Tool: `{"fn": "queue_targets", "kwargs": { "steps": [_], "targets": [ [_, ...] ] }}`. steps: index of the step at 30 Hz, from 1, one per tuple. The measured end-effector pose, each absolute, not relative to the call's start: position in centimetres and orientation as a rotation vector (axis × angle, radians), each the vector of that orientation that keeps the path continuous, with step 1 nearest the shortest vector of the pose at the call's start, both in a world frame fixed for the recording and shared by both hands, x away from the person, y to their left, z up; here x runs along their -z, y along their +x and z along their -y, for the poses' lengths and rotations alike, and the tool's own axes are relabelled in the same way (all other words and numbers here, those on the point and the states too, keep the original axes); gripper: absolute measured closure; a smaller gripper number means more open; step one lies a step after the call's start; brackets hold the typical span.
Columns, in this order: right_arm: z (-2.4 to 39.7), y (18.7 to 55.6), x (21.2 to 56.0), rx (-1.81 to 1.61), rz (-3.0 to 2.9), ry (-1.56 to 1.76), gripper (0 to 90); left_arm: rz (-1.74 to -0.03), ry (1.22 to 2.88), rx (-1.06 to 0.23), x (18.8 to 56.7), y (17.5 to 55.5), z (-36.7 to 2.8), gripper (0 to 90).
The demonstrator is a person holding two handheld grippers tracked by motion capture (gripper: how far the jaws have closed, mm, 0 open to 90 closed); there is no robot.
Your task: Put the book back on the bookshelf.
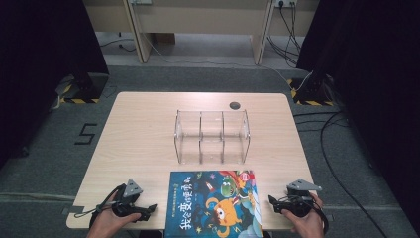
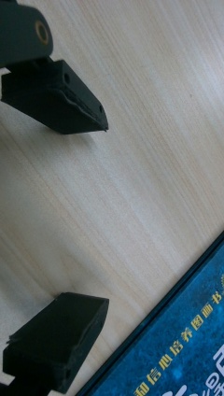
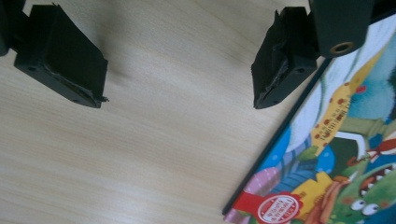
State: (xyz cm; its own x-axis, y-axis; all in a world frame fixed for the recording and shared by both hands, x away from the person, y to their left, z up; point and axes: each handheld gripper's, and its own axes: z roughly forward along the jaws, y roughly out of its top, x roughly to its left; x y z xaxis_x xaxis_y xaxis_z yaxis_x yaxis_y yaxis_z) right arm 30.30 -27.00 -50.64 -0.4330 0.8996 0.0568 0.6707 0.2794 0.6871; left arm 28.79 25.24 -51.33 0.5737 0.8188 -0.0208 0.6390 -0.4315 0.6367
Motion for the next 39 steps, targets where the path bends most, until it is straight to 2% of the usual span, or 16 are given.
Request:
{"fn": "queue_targets", "kwargs": {
  "steps": [9,19,29,35,39],
  "targets": [
    [26.8,30.1,50.4,-1.036,-2.218,1.397,16.9,-1.151,2.182,-0.344,51.1,28.6,-24.8,16.4],
    [26.6,30.1,50.3,-1.087,-2.218,1.387,21.3,-1.119,2.102,-0.155,50.8,28.3,-24.1,34.4],
    [26.4,30.1,50.4,-1.132,-2.231,1.396,24.9,-1.067,2.116,-0.113,50.8,28.0,-22.3,41.5],
    [26.2,30.1,50.4,-1.150,-2.241,1.407,26.7,-1.004,2.117,-0.026,50.9,27.7,-21.1,46.8],
    [26.1,30.1,50.5,-1.189,-2.247,1.418,28.5,-1.003,2.124,-0.027,50.9,27.5,-20.5,45.9]
  ]
}}
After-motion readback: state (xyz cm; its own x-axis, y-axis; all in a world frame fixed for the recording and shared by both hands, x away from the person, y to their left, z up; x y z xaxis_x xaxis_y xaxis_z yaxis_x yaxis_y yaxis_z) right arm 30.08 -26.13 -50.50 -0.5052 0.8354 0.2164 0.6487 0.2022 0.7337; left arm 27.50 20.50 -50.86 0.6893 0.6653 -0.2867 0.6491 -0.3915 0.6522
